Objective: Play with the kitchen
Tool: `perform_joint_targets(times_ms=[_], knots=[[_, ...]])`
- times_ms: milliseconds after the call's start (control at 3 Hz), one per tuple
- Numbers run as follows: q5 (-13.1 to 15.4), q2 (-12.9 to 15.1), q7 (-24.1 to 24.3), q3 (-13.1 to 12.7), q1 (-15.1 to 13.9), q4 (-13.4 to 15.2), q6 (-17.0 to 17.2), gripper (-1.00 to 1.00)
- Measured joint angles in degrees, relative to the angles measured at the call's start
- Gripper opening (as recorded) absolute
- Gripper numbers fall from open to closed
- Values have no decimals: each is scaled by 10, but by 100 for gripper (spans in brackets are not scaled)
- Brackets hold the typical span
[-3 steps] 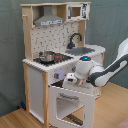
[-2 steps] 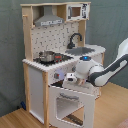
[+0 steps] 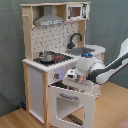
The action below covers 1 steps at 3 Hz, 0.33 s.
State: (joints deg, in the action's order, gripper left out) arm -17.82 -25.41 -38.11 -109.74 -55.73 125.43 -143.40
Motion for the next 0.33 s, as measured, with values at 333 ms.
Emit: perform_joint_targets(times_ms=[333], knots=[[5, -3, 12, 40, 37, 0, 14, 100]])
